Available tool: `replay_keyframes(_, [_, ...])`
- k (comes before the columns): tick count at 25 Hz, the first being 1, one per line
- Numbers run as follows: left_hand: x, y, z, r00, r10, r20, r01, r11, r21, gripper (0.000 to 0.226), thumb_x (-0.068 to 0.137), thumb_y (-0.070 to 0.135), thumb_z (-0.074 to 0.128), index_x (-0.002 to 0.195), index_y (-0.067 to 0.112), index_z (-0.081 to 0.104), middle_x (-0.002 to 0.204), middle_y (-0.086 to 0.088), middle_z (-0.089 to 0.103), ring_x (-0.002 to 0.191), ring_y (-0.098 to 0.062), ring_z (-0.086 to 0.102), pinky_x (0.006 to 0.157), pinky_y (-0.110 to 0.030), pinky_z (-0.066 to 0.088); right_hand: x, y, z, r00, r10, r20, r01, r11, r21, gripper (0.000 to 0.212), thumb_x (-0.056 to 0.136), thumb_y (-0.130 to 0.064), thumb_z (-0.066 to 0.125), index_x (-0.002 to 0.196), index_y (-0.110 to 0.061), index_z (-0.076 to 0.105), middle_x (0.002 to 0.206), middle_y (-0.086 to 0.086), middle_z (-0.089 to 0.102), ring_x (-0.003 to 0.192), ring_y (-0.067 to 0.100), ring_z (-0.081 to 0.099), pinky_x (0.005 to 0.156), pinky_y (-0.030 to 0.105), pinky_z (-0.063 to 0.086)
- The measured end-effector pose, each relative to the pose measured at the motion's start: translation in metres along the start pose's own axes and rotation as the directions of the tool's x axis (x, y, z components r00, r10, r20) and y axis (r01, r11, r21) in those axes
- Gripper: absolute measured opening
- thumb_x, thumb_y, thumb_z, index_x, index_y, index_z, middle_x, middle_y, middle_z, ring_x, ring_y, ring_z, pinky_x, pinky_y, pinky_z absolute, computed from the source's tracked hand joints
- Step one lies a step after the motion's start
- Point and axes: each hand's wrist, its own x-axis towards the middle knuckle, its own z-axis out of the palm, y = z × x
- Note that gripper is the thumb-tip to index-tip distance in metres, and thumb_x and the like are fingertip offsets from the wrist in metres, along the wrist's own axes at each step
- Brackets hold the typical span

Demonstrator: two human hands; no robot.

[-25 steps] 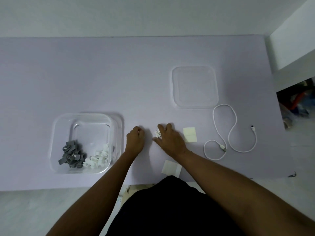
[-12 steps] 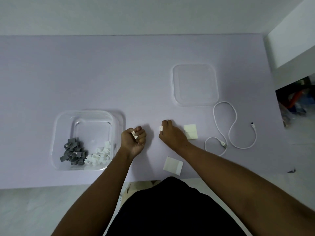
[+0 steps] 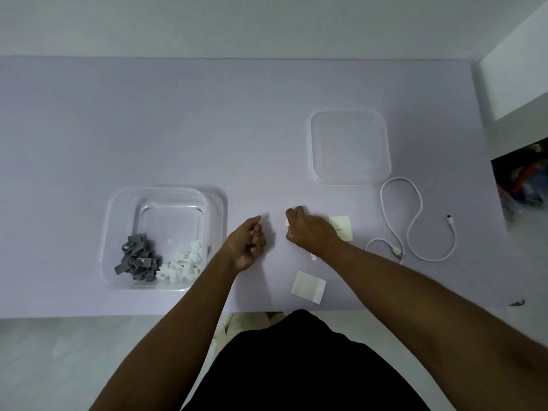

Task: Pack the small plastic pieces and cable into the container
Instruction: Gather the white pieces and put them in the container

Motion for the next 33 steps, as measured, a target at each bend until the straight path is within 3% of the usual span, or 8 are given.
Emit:
replay_keyframes(8, [-0.008, 0.001, -0.005, 0.979, 0.115, -0.168, -0.098, 0.989, 0.109, 0.033, 0.096, 0.03, 0.058, 0.068, 0.017, 0.045, 0.05, 0.008, 0.037, 0.037, -0.006, 0.028, 0.03, -0.019, 0.019, 0.002, 0.008, 0.009, 0.98, 0.139, 0.145, -0.167, 0.965, 0.201, 0.018, 0.087, 0.001, 0.037, 0.085, -0.004, 0.054, 0.065, 0.006, 0.051, 0.038, 0.021, 0.052, 0.031, 0.024, 0.032])
replay_keyframes(11, [-0.007, 0.0, -0.001, 0.974, 0.133, -0.185, -0.109, 0.985, 0.134, 0.032, 0.096, 0.028, 0.058, 0.068, 0.016, 0.046, 0.05, 0.007, 0.037, 0.038, -0.007, 0.027, 0.031, -0.02, 0.02, 0.001, 0.01, 0.007, 0.949, 0.232, 0.215, -0.287, 0.917, 0.278, 0.014, 0.079, -0.008, 0.068, 0.086, -0.006, 0.056, 0.064, 0.005, 0.053, 0.04, 0.021, 0.054, 0.034, 0.025, 0.04])
replay_keyframes(13, [-0.006, 0.0, 0.002, 0.963, 0.166, -0.213, -0.128, 0.975, 0.181, 0.032, 0.095, 0.028, 0.058, 0.068, 0.016, 0.047, 0.051, 0.006, 0.037, 0.039, -0.008, 0.028, 0.032, -0.021, 0.02, 0.001, 0.011, 0.002, 0.89, 0.326, 0.32, -0.447, 0.765, 0.463, 0.009, 0.09, -0.017, 0.059, 0.095, -0.01, 0.054, 0.077, 0.004, 0.057, 0.057, 0.025, 0.059, 0.052, 0.032, 0.053])
replay_keyframes(16, [-0.001, 0.0, 0.006, 0.932, 0.257, -0.255, -0.152, 0.917, 0.369, 0.032, 0.094, 0.031, 0.058, 0.067, 0.015, 0.051, 0.053, 0.003, 0.036, 0.046, -0.014, 0.03, 0.04, -0.025, 0.024, -0.003, 0.016, -0.01, 0.771, 0.473, 0.426, -0.592, 0.286, 0.754, 0.009, 0.097, -0.017, 0.051, 0.09, -0.013, 0.056, 0.075, -0.001, 0.058, 0.066, 0.022, 0.057, 0.061, 0.03, 0.046])
replay_keyframes(20, [0.009, -0.003, 0.016, 0.822, 0.559, -0.109, -0.176, 0.43, 0.885, 0.031, 0.097, 0.042, 0.05, 0.09, 0.012, 0.051, 0.075, -0.004, 0.055, 0.073, -0.028, 0.052, 0.064, -0.033, 0.039, -0.027, 0.027, -0.033, 0.613, 0.291, 0.734, -0.413, -0.675, 0.612, 0.025, 0.084, -0.006, 0.039, 0.077, -0.005, 0.063, 0.058, 0.003, 0.044, 0.045, 0.013, 0.028, 0.047, 0.022, 0.016])
replay_keyframes(26, [0.022, -0.003, 0.039, 0.854, 0.499, 0.15, -0.103, -0.119, 0.987, 0.058, 0.095, 0.046, 0.055, 0.136, 0.017, 0.026, 0.102, -0.024, 0.067, 0.092, -0.045, 0.063, 0.075, -0.043, 0.047, -0.067, 0.022, -0.045, 0.621, 0.227, 0.75, -0.236, -0.858, 0.456, 0.042, 0.094, -0.035, 0.036, 0.062, -0.01, 0.048, 0.059, 0.011, 0.049, 0.044, 0.017, 0.036, 0.045, 0.02, 0.02])
replay_keyframes(30, [0.026, -0.004, 0.039, 0.833, 0.498, 0.243, -0.107, -0.286, 0.952, 0.043, 0.101, 0.034, 0.047, 0.129, 0.005, 0.033, 0.103, -0.026, 0.067, 0.092, -0.048, 0.063, 0.073, -0.044, 0.046, -0.073, 0.014, -0.038, 0.498, 0.235, 0.835, -0.272, -0.872, 0.408, 0.053, 0.099, -0.041, 0.051, 0.055, -0.018, 0.033, 0.049, 0.003, 0.028, 0.04, 0.014, 0.026, 0.041, 0.021, 0.015])
replay_keyframes(33, [0.027, -0.006, 0.035, 0.821, 0.508, 0.261, -0.125, -0.286, 0.95, 0.034, 0.102, 0.031, 0.044, 0.121, 0.004, 0.034, 0.096, -0.025, 0.068, 0.087, -0.048, 0.064, 0.067, -0.041, 0.043, -0.075, 0.018, -0.042, 0.56, 0.155, 0.814, -0.214, -0.922, 0.322, 0.04, 0.092, -0.022, 0.057, 0.058, -0.019, 0.037, 0.049, -0.002, 0.03, 0.034, 0.008, 0.022, 0.037, 0.022, 0.014])
